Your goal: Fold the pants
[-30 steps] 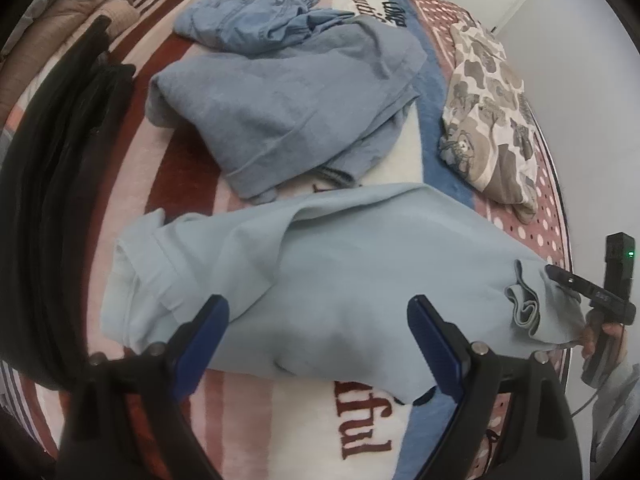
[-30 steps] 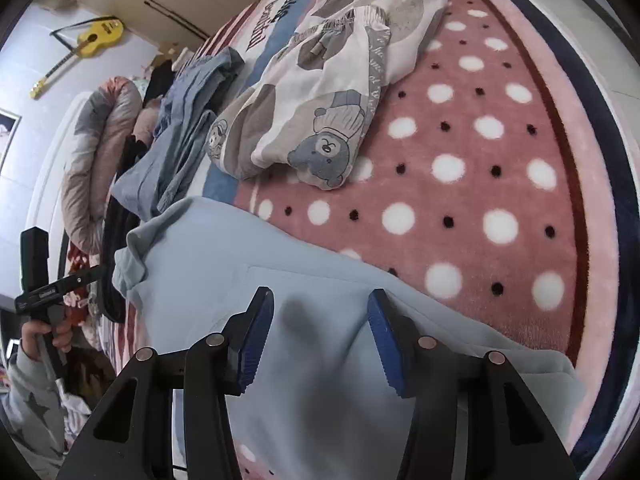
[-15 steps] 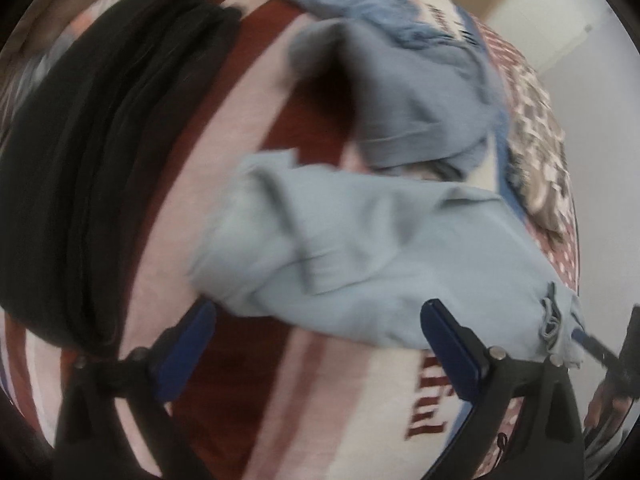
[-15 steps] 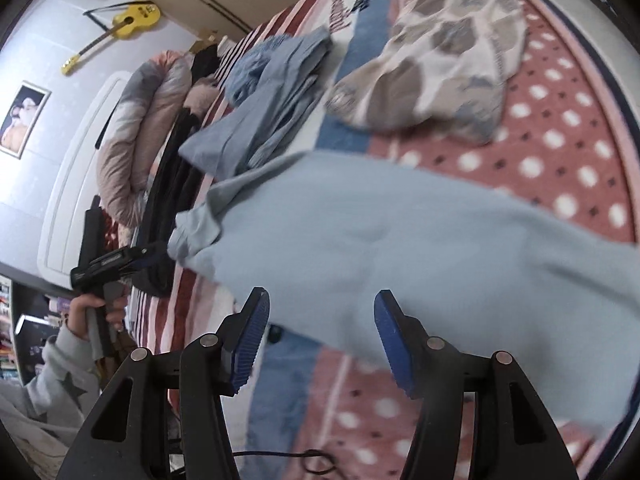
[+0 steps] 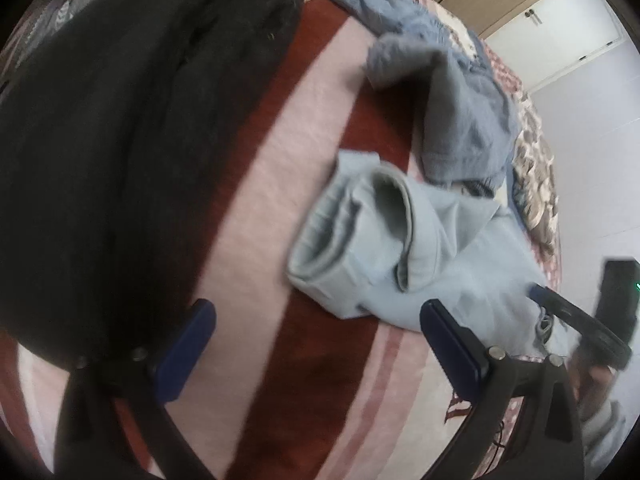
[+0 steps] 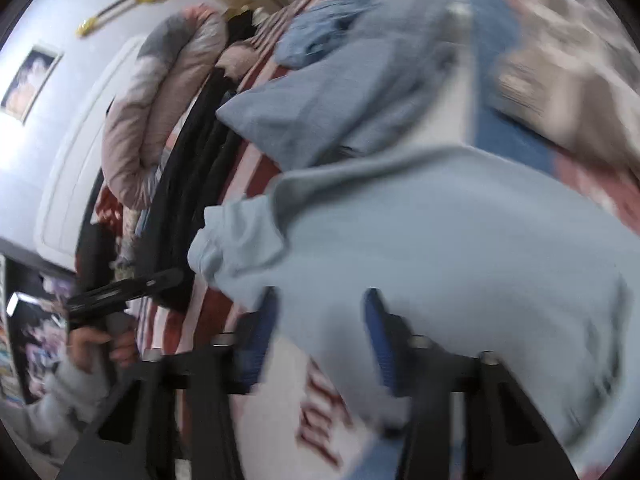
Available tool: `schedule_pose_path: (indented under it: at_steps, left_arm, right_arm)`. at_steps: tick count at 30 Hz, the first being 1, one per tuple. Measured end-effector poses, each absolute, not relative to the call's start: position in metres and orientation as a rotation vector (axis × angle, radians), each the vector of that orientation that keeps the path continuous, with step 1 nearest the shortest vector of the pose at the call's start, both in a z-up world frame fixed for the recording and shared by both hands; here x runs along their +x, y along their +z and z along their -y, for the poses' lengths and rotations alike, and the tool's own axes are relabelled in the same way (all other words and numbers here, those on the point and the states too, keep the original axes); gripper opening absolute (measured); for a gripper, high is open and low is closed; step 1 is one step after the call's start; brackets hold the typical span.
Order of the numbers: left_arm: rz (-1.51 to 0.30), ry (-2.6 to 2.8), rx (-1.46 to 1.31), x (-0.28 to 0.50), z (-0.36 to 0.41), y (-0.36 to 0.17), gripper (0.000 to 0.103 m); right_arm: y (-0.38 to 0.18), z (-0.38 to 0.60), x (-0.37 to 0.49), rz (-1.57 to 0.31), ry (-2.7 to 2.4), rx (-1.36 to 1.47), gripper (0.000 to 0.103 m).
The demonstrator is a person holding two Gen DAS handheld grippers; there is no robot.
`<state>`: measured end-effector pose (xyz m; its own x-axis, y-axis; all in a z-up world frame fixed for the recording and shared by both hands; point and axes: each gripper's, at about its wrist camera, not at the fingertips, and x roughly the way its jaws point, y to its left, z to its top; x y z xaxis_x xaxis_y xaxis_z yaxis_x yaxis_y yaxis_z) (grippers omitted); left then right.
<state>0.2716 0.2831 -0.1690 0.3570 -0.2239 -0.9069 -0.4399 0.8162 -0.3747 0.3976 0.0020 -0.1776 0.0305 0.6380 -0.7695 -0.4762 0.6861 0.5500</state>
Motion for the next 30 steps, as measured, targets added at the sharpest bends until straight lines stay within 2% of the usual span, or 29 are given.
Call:
schedule_pose_path:
  at_steps: [8, 11, 18, 23, 30]
  left_arm:
    - [-1.188, 0.096, -0.621, 0.267, -0.314, -0.148, 0.101]
    - [-1.177, 0.093, -0.622, 0.264, -0.322, -0.145, 0.101]
    - [-1.17, 0.107, -0.632, 0.26, -0.33, -0.146, 0.101]
    - [-1.195, 0.113, -0.596, 0.266, -0.326, -0.153, 0.101]
    - [-1.204, 0.055, -0.563, 0.277, -0.315, -0.154, 0.101]
  right_arm:
    - [-0.225, -0.118, 0.404, -1.378, 0.982, 0.033, 0.029]
    - [-0.23, -0.131, 0.407, -1.387, 0.984, 0.013, 0.037]
    - [-0.238, -0.118, 0.392, -1.518, 1.014, 0.074, 0.037]
    - [-0.238, -0.127, 0.406, -1.451, 0.964, 0.144, 0.037]
    - [-0.203, -0.157, 0.452, -1.296, 0.982, 0.17, 0.038]
